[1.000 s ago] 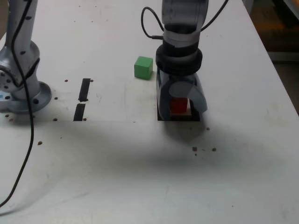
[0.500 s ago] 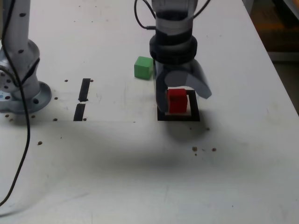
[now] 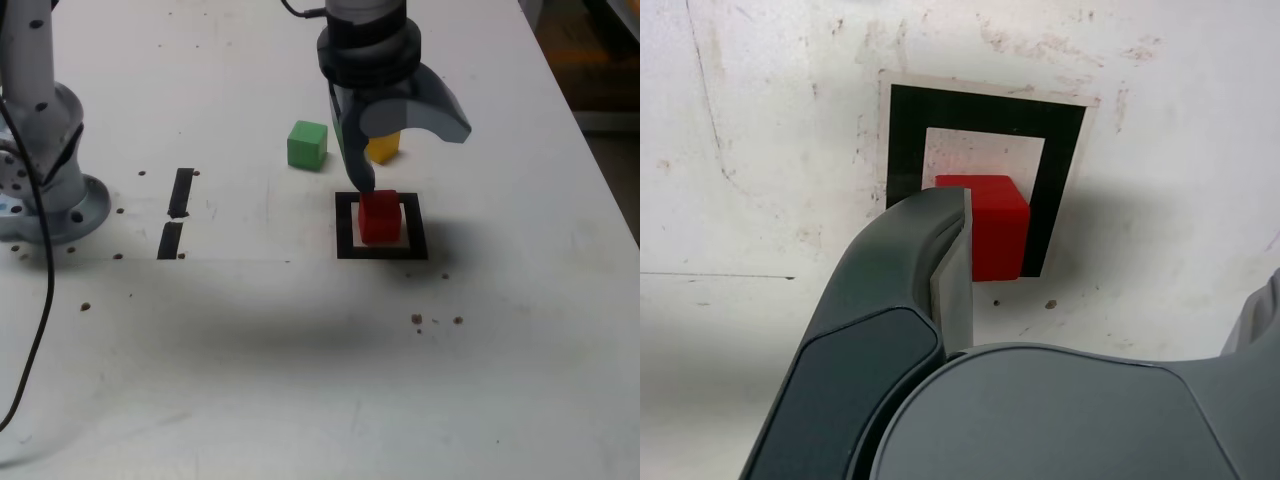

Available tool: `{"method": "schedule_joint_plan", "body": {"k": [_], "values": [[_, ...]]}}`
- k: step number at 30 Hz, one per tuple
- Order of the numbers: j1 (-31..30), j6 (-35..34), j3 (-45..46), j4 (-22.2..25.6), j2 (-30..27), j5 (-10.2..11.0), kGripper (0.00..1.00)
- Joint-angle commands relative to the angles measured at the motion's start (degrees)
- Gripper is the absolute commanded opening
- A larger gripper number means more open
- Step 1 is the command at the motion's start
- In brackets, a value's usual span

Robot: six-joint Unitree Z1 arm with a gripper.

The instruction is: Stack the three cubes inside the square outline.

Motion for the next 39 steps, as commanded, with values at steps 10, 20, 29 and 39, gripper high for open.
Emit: {"method": "schedule_joint_plan", "body": {"k": [10,20,29,39], "values": [[3.51,0.76,-0.38,0.16,-0.6,1.53,1.0],[7.02,6.06,-1.41,5.09,-0.36,1.83,1.0],[11.78,9.92,-2.41,5.64,2.41,0.29,1.0],[18.14,15.58,-5.92,5.86,6.96,-0.89,1.0]]}}
